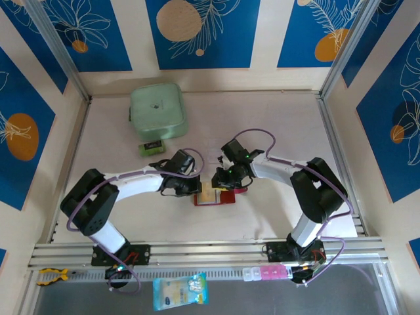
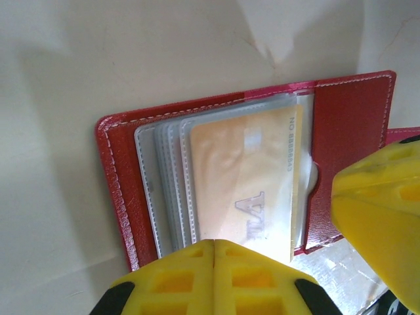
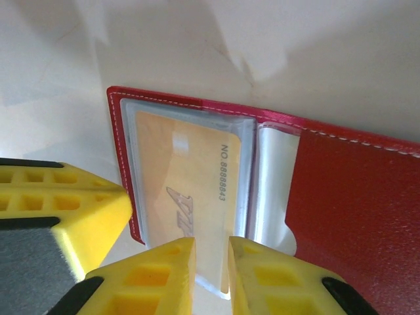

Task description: Take the credit cards out of the card holder

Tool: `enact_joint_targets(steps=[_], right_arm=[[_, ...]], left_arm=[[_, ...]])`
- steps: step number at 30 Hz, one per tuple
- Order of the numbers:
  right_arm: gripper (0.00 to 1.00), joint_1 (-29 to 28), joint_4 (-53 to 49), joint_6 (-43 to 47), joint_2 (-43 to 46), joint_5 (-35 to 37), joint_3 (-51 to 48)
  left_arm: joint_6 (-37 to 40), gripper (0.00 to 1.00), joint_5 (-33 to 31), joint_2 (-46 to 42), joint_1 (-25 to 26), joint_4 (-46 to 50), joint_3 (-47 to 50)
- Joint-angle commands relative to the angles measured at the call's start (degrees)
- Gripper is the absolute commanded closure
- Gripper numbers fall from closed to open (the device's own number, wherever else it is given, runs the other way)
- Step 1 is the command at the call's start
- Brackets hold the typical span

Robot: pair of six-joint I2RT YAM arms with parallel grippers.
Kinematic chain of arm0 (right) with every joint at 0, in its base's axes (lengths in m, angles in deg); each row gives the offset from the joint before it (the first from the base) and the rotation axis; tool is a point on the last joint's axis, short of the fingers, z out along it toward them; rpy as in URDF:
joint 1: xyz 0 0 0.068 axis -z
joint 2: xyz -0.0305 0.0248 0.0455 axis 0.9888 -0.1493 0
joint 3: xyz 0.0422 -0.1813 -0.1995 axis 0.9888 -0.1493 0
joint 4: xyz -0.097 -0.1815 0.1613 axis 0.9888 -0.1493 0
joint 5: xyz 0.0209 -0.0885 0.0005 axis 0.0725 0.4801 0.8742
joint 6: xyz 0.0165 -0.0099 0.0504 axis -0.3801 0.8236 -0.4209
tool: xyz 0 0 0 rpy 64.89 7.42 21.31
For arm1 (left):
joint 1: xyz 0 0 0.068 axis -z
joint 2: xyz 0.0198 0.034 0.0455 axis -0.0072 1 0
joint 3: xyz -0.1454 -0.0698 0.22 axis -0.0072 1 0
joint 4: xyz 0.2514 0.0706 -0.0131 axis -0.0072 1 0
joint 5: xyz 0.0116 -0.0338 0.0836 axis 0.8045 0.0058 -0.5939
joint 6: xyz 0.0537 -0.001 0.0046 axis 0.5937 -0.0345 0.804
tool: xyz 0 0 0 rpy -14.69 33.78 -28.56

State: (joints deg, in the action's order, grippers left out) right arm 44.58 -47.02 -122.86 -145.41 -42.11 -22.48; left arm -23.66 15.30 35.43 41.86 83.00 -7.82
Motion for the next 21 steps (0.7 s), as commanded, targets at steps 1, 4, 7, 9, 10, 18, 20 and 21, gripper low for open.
enact_joint_targets(steps=[1, 4, 7, 9, 10, 18, 20, 21], right_arm=[[0.79, 0.2, 0.6, -0.3, -1.3, -2.7, -0.4], [0.78, 0.1, 1.2, -0.3, -1.7, -3.4, -0.7], [0.77, 0.1, 1.7, -0.3, -2.4, -4.4, -0.7], [0.77, 0.1, 2.3, -0.4, -2.9, -4.9, -0.9], [0.77, 0.1, 2.6, -0.5, -3.2, -5.2, -0.9], [0.77, 0.1, 3.0, -0.8, -4.6, -5.0, -1.0], [0.77, 0.0, 3.1, -0.8, -4.8, -5.3, -1.0], [0.78, 0.0, 3.3, -0.8, -4.8, -5.5, -0.8]], left_arm=[[1.4, 1.0, -0.3, 1.5, 0.6, 0.8, -0.8], [1.7, 1.0, -1.1, 2.1, 0.6, 1.3, -0.4], [1.8, 1.0, -1.3, 2.4, 0.6, 1.4, -0.2], [1.8, 1.0, -1.4, 2.6, 0.6, 1.4, 0.0], [1.8, 1.0, -1.4, 2.6, 0.6, 1.5, -0.1], [1.8, 1.0, -1.5, 2.7, 0.6, 1.7, 0.0], [1.8, 1.0, -1.5, 2.6, 0.6, 1.7, 0.0], [1.8, 1.0, -1.6, 2.6, 0.6, 1.7, 0.0]])
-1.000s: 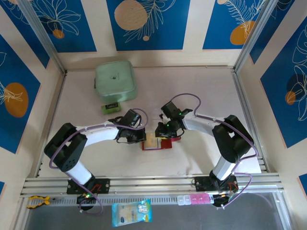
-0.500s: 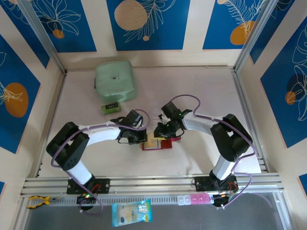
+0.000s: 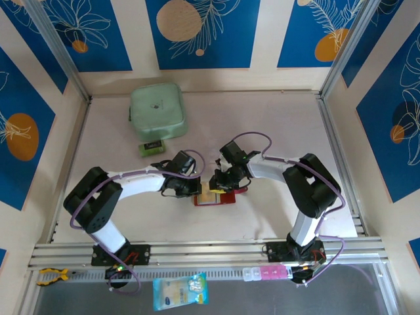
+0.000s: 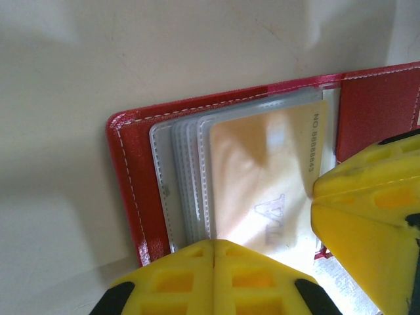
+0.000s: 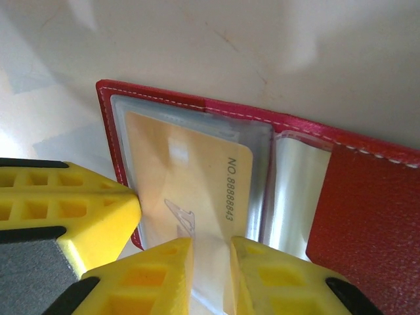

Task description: Take the credit cards out of the card holder

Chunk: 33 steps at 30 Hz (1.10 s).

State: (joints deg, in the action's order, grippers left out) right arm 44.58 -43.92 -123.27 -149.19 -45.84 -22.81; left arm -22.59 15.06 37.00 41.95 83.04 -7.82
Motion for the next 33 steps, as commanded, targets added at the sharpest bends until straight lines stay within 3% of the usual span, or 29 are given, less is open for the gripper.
enact_joint_targets(steps=[1, 12, 21, 33], right_arm=[[0.78, 0.0, 0.6, -0.5, -1.1, -2.1, -0.8], [0.79, 0.1, 0.7, -0.4, -2.0, -3.1, -0.7], [0.79, -0.1, -4.3, 0.8, 0.5, 4.7, 0.1], [0.79, 0.1, -5.1, 2.0, 1.5, 5.2, 0.9]], left_arm=[[0.7, 1.0, -1.3, 1.1, 0.6, 1.6, -0.1], [0.6, 1.0, -1.3, 1.0, 0.6, 1.6, 0.1], [0.6, 1.0, -1.5, 1.2, 0.5, 1.7, 0.2], [0.6, 1.0, -1.4, 1.3, 0.5, 1.9, 0.1]])
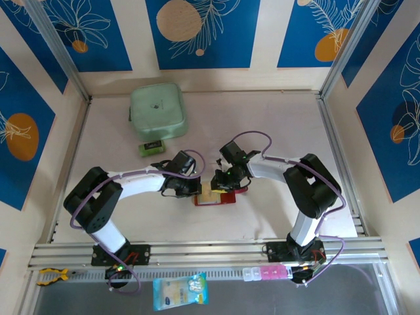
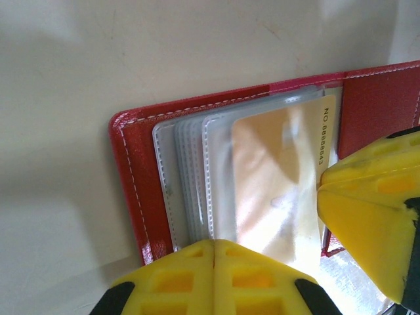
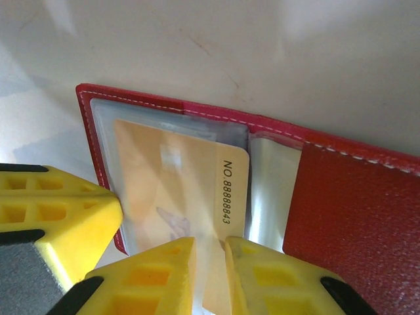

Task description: Take the credit cards out of the card holder

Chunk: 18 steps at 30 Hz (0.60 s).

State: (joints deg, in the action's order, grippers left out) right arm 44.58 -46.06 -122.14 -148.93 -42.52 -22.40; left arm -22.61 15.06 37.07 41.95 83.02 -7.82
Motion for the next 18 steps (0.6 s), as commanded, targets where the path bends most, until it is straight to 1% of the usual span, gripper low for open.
enact_joint_targets(steps=[1, 9, 14, 18], right_arm=[[0.79, 0.1, -3.1, 0.8, 1.6, 2.3, 0.5], [0.79, 0.4, -3.6, 1.3, 5.1, 2.3, 0.3], [0.78, 1.2, -2.3, 1.6, 6.5, 0.5, -1.6], [0.77, 2.8, 1.8, 1.3, 7.7, -3.8, -4.7]], left_arm=[[0.7, 1.0, -1.4, 1.2, 0.6, 1.9, 0.0], [0.9, 1.0, -1.0, 0.7, 0.5, 2.5, -1.3], [0.8, 1.0, 0.0, -0.2, 0.5, 2.7, -2.8], [1.2, 1.0, 0.9, -0.5, 1.0, 2.4, -4.0]])
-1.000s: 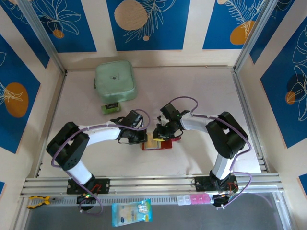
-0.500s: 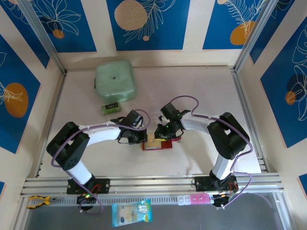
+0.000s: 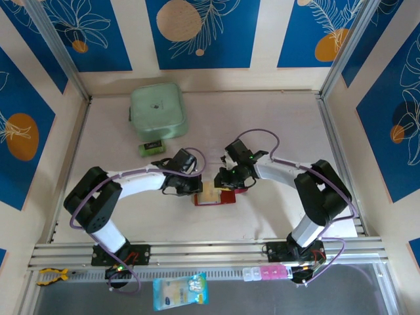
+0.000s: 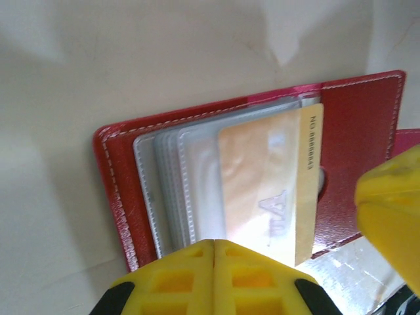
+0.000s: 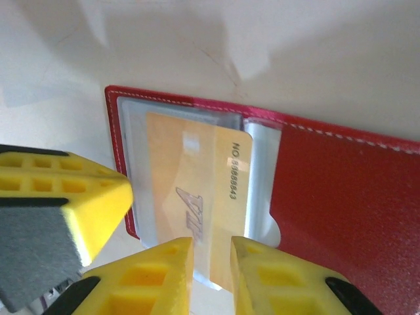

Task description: Take the credit cards out of the card holder

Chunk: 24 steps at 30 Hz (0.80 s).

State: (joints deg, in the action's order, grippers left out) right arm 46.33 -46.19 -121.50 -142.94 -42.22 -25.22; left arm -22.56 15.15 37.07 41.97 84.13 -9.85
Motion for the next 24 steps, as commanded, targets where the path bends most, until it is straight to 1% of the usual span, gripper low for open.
enact_joint_targets(steps=[1, 5, 12, 17, 24], right_arm=[[0.77, 1.4, 3.0, 0.8, 1.7, -5.5, -2.5], [0.8, 2.6, 5.8, 0.8, 0.5, -9.5, -3.9], [0.81, 3.4, 7.3, 0.1, -1.2, -9.8, -5.1], [0.82, 4.0, 7.9, -0.1, -2.4, -10.3, -5.6], [0.82, 4.2, 9.3, -0.5, -4.6, -11.9, -6.0]], left_arm=[[1.3, 1.0, 0.9, -0.2, 1.2, 1.6, -2.3], [1.5, 1.0, 1.2, 1.3, 1.8, 1.7, -3.0], [1.2, 1.0, 1.0, 3.7, 2.1, -0.1, -1.5], [1.6, 1.0, -0.3, 3.6, 2.0, 1.5, -1.5], [1.4, 1.0, -0.6, 4.0, 2.0, 2.0, -1.4]])
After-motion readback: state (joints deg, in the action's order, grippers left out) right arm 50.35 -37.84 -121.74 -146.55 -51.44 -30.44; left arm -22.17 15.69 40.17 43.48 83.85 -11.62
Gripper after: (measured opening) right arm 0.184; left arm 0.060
